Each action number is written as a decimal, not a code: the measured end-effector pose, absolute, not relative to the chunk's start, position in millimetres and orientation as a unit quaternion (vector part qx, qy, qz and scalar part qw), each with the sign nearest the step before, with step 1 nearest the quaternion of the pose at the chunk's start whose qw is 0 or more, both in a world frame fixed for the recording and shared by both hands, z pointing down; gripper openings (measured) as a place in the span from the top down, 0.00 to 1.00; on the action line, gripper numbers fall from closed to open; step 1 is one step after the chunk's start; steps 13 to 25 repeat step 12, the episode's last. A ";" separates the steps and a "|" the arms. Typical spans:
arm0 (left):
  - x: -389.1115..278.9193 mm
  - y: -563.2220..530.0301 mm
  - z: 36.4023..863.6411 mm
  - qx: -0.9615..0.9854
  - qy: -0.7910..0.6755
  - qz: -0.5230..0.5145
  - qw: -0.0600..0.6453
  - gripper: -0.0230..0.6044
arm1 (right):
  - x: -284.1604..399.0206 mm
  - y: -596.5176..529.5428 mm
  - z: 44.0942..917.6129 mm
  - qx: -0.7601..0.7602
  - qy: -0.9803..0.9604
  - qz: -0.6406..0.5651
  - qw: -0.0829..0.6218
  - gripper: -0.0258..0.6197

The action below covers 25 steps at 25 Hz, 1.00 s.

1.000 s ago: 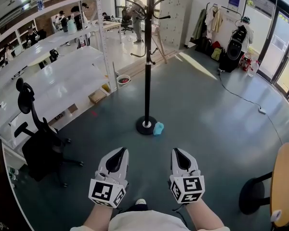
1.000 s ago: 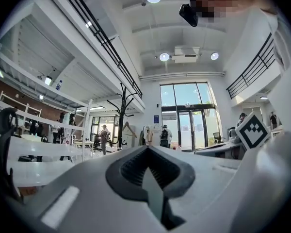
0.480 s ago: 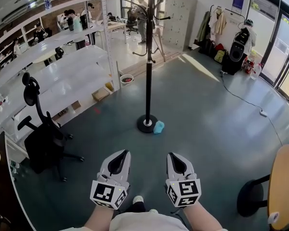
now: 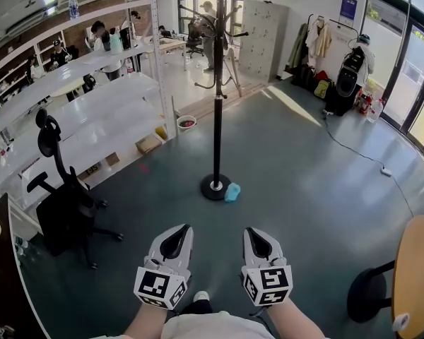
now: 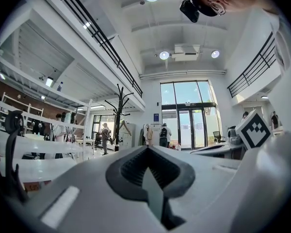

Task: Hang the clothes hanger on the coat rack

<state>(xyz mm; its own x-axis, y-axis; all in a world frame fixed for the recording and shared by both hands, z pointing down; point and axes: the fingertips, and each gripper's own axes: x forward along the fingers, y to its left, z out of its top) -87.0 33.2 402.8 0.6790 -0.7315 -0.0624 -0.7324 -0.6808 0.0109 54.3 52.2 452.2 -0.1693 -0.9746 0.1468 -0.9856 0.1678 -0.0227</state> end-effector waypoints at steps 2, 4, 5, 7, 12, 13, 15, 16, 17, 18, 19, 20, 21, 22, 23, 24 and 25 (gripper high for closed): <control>-85.5 34.1 403.2 -0.917 0.399 0.029 0.008 0.96 | 55.4 52.8 452.5 0.643 -0.762 0.056 0.049 0.92; -85.3 34.2 403.1 -0.917 0.399 0.030 0.009 0.96 | 56.8 53.5 450.9 0.646 -0.760 0.054 0.045 0.92; -85.5 33.7 402.9 -0.917 0.399 0.030 0.010 0.96 | 57.5 53.7 449.5 0.649 -0.758 0.053 0.042 0.92; -87.2 31.8 402.4 -0.916 0.399 0.031 0.011 0.96 | 57.4 53.2 447.3 0.652 -0.756 0.049 0.039 0.92; -91.4 31.3 400.1 -0.915 0.402 0.034 0.011 0.96 | 54.3 52.6 445.8 0.649 -0.758 0.047 0.042 0.92; -91.4 31.3 400.1 -0.915 0.402 0.034 0.011 0.96 | 54.3 52.6 445.8 0.649 -0.758 0.047 0.042 0.92; -91.4 31.3 400.1 -0.915 0.402 0.034 0.011 0.96 | 54.3 52.6 445.8 0.649 -0.758 0.047 0.042 0.92; -91.4 31.3 400.1 -0.915 0.402 0.034 0.011 0.96 | 54.3 52.6 445.8 0.649 -0.758 0.047 0.042 0.92; -91.4 31.3 400.1 -0.915 0.402 0.034 0.011 0.96 | 54.3 52.6 445.8 0.649 -0.758 0.047 0.042 0.92; -91.4 31.3 400.1 -0.915 0.402 0.034 0.011 0.96 | 54.3 52.6 445.8 0.649 -0.758 0.047 0.042 0.92; -91.4 31.3 400.1 -0.915 0.402 0.034 0.011 0.96 | 54.3 52.6 445.8 0.649 -0.758 0.047 0.042 0.92; -91.4 31.3 400.1 -0.915 0.402 0.034 0.011 0.96 | 54.3 52.6 445.8 0.649 -0.758 0.047 0.042 0.92; -91.4 31.3 400.1 -0.915 0.402 0.034 0.011 0.96 | 54.3 52.6 445.8 0.649 -0.758 0.047 0.042 0.92; -91.4 31.3 400.1 -0.915 0.402 0.034 0.011 0.96 | 54.3 52.6 445.8 0.649 -0.758 0.047 0.042 0.92; -91.4 31.3 400.1 -0.915 0.402 0.034 0.011 0.96 | 54.3 52.6 445.8 0.649 -0.758 0.047 0.042 0.92; -91.4 31.3 400.1 -0.915 0.402 0.034 0.011 0.96 | 54.3 52.6 445.8 0.649 -0.758 0.047 0.042 0.92; -91.4 31.3 400.1 -0.915 0.402 0.034 0.011 0.96 | 54.3 52.6 445.8 0.649 -0.758 0.047 0.042 0.92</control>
